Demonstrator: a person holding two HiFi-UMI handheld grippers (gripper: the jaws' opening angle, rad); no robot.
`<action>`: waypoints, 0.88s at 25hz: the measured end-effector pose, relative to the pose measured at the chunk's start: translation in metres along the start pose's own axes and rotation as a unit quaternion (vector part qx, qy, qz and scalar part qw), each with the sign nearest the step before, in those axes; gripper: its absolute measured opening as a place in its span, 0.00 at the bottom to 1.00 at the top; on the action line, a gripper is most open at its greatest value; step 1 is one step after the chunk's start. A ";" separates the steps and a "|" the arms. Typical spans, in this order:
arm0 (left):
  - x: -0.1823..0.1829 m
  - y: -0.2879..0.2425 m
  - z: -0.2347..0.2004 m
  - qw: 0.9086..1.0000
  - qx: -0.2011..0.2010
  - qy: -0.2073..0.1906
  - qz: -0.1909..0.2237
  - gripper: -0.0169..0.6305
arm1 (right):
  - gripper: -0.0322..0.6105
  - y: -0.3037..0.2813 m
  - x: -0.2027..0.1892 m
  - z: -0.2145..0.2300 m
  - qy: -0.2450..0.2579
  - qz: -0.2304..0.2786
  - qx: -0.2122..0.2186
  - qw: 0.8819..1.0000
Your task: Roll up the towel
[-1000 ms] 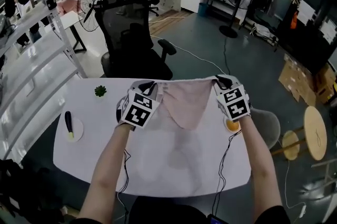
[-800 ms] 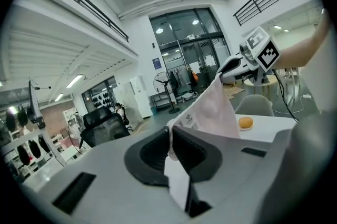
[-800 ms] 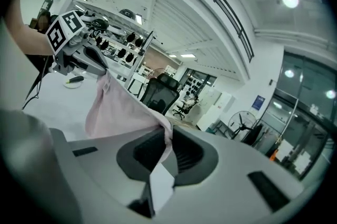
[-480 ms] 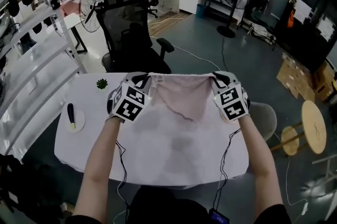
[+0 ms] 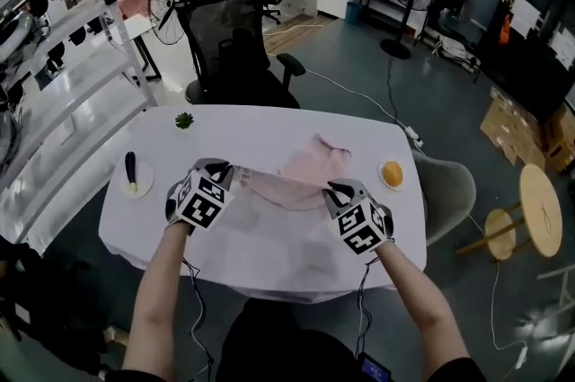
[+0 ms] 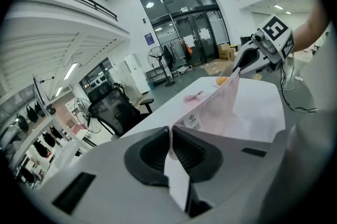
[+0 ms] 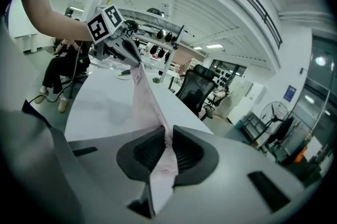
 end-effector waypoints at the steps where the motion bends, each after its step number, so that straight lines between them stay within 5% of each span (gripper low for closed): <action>1: -0.010 0.007 0.005 1.000 0.001 0.003 -0.007 0.07 | 0.12 0.000 -0.005 -0.014 -0.002 -0.001 0.008 1.000; 13: -0.128 0.082 0.083 0.996 -0.006 0.036 -0.085 0.07 | 0.12 0.014 -0.057 -0.147 -0.014 -0.023 0.058 0.998; 22: -0.197 0.092 0.149 0.986 -0.067 0.029 -0.150 0.08 | 0.13 0.006 -0.118 -0.211 -0.044 -0.096 0.090 0.990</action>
Point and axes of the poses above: the fingertips, and each gripper's own axes: y backward along the fingers, z to its right, x out of its top, the point moved 9 cm from there along y, backward along the fingers, and after that the axes turned 6 degrees about x, right-handed, at the moved point
